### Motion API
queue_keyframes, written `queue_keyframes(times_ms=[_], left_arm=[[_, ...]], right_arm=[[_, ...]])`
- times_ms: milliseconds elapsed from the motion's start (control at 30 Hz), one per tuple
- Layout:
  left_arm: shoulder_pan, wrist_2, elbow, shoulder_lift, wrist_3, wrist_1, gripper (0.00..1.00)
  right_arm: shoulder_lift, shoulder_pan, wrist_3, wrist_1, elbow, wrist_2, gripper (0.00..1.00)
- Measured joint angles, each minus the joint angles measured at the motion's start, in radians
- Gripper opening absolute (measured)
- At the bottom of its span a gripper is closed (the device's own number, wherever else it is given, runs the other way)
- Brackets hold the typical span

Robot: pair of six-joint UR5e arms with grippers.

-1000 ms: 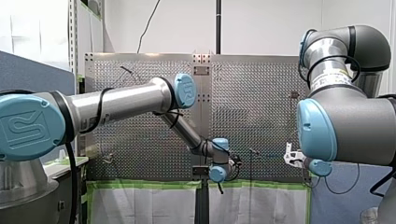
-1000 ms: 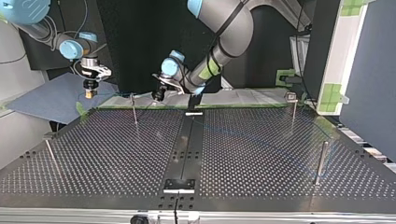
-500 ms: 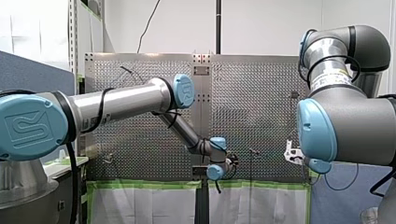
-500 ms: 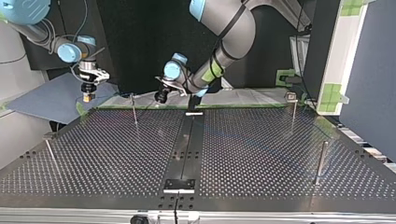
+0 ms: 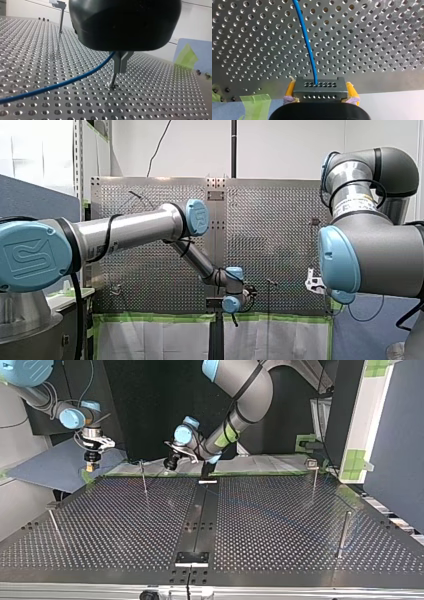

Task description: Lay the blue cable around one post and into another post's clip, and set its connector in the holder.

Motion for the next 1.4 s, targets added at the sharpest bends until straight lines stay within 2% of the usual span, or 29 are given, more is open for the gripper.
queue_keyframes(times_ms=[300,667,900,1033,1100,1133,1200,1233,1300,1333,1400], left_arm=[[-0.002,0.01,0.017,0.005,-0.008,-0.001,0.0],[0.011,0.006,0.024,0.004,-0.024,-0.001,0.0],[0.016,0.008,0.01,0.004,-0.022,0.001,0.0],[0.018,0.026,-0.01,0.005,-0.021,0.015,0.0],[0.019,0.041,-0.016,0.005,-0.021,0.02,0.11],[0.02,0.048,-0.018,0.006,-0.019,0.022,0.11],[0.021,0.054,-0.021,0.01,-0.014,0.024,0.18],[0.021,0.055,-0.022,0.013,-0.009,0.024,0.18],[0.022,0.053,-0.023,0.019,-0.003,0.024,0.26],[0.022,0.051,-0.021,0.024,0.001,0.025,0.26],[0.022,0.048,-0.014,0.033,0.009,0.025,0.46]], right_arm=[[0.001,-0.008,0.009,-0.005,-0.011,0.001,0.0],[0.003,-0.012,0.011,-0.014,-0.014,0.003,0.0],[0.008,-0.013,0.01,-0.015,-0.014,0.002,0.0],[0.009,-0.012,0.01,-0.014,-0.015,0.002,0.0],[0.009,-0.012,0.01,-0.013,-0.015,0.001,0.0],[0.009,-0.012,0.01,-0.013,-0.015,0.001,0.0],[0.009,-0.013,0.01,-0.013,-0.015,0.001,0.0],[0.009,-0.013,0.01,-0.013,-0.015,0.001,0.0],[0.009,-0.013,0.01,-0.012,-0.015,0.001,0.0],[0.009,-0.013,0.01,-0.012,-0.015,0.001,0.0],[0.01,-0.013,0.01,-0.012,-0.014,0.001,0.0]])
